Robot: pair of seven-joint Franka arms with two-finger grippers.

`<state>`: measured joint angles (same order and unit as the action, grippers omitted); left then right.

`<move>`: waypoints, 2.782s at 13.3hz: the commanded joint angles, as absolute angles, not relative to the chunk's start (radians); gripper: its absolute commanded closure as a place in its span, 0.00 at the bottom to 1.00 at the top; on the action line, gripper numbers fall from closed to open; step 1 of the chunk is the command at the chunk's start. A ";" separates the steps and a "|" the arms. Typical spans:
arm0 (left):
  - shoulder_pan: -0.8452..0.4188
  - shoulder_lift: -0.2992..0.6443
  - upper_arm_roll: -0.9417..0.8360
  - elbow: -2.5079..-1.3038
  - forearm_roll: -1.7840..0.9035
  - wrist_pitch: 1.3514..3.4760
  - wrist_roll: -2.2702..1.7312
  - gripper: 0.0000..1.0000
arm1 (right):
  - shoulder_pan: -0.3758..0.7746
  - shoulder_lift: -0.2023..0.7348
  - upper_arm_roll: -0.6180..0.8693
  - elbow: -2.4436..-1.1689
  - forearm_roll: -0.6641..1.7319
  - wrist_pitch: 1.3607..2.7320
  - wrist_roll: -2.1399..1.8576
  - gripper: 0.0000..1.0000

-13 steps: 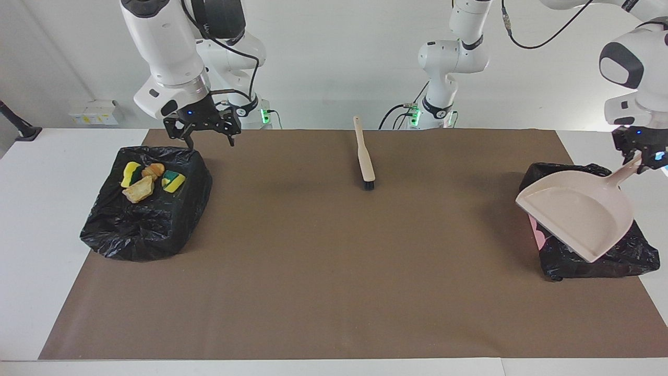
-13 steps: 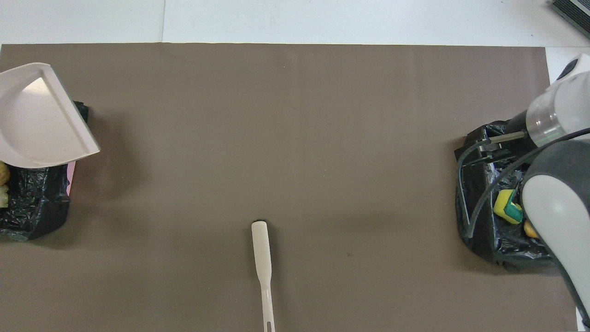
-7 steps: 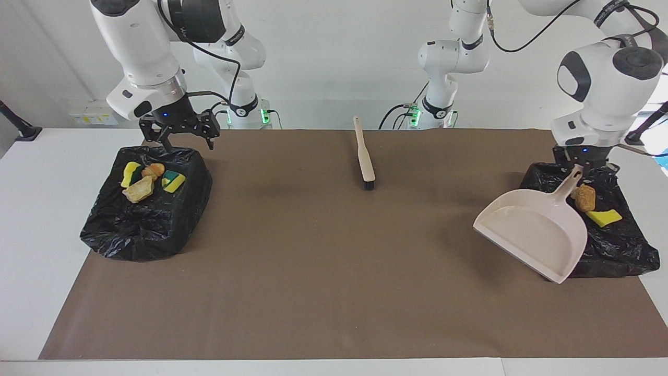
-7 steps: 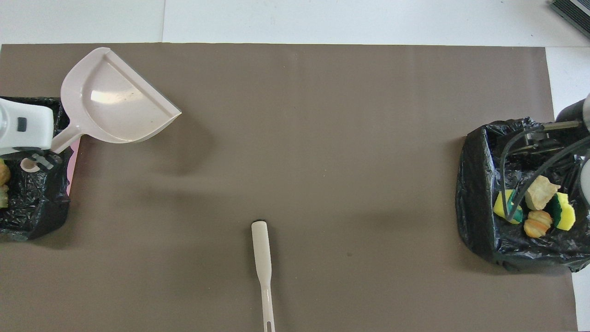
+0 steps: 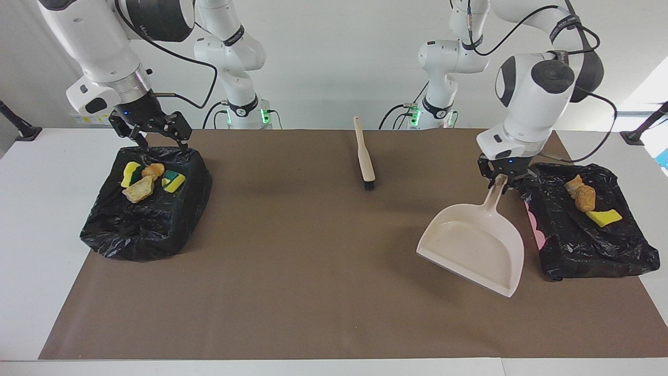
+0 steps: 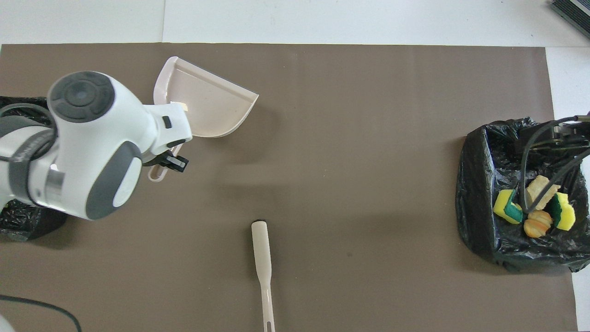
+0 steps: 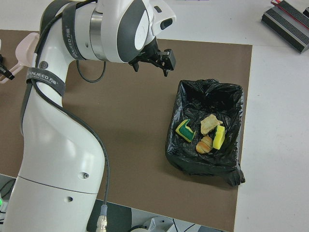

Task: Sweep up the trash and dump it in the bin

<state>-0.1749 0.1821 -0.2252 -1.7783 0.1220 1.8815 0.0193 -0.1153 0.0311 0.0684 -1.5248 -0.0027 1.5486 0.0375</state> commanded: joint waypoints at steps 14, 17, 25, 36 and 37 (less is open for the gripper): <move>-0.336 0.586 -0.342 -1.411 0.114 1.901 -0.569 1.00 | -0.114 0.014 0.072 -1.540 0.020 1.549 0.055 0.00; -0.341 0.578 -0.341 -1.413 0.124 1.901 -0.580 0.24 | -0.114 0.014 0.072 -1.540 0.020 1.548 0.055 0.00; -0.333 0.393 -0.235 -1.534 0.133 1.888 -0.480 0.00 | -0.114 0.014 0.072 -1.540 0.020 1.548 0.055 0.00; -0.201 0.049 -0.003 -1.525 0.022 1.607 0.004 0.00 | -0.114 0.012 0.072 -1.540 0.017 1.537 0.054 0.00; -0.199 0.031 0.020 -1.493 0.014 1.539 0.033 0.00 | -0.114 0.012 0.074 -1.540 0.017 1.537 0.054 0.00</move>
